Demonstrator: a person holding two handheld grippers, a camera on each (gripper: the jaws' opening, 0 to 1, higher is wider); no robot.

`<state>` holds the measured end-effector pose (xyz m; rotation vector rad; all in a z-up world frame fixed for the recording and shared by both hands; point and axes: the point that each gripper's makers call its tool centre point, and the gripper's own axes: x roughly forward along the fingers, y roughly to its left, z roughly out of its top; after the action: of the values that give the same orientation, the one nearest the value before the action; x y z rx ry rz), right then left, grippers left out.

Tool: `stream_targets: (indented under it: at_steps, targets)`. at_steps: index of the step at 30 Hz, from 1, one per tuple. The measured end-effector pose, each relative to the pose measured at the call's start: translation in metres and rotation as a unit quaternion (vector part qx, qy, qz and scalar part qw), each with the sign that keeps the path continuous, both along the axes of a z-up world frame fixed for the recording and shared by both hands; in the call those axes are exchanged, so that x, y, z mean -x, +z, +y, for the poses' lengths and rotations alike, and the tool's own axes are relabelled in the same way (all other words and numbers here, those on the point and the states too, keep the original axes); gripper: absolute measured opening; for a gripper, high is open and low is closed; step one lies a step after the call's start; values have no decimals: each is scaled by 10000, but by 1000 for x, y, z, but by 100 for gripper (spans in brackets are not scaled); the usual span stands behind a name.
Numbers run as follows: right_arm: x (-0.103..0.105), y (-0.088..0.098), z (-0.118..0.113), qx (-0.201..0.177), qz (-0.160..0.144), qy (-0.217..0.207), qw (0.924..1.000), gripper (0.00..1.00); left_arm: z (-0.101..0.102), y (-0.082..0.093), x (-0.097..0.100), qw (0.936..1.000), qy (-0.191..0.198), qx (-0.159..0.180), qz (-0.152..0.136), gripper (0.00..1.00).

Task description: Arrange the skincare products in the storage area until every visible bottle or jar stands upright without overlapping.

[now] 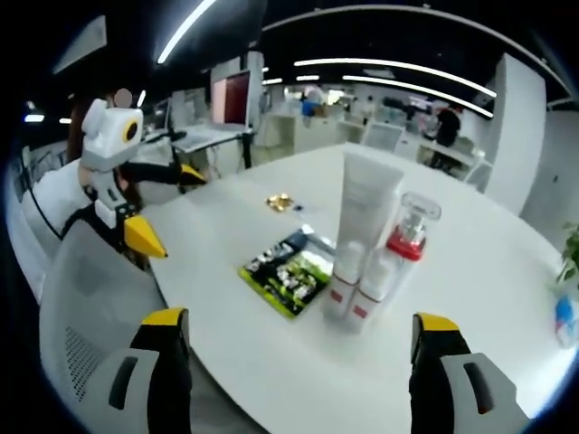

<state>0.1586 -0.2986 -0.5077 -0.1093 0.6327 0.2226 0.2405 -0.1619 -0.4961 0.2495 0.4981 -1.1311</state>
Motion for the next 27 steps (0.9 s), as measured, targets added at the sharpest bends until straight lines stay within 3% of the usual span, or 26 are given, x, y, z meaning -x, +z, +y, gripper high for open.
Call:
stream_targets:
  at_steps: [9,19,27]
  targets:
    - [-10,0,22,-80,-24,294,9995,99,0,-2,-1,9999,35,10,103,99]
    - [-19,-5,41,-109,78,615,9980,93,7,-1,-15,9996,235,71,119,99]
    - [-26,-6,55,-204,56,883,9959,83,9,-9,-21,9995,230,-16,194,98]
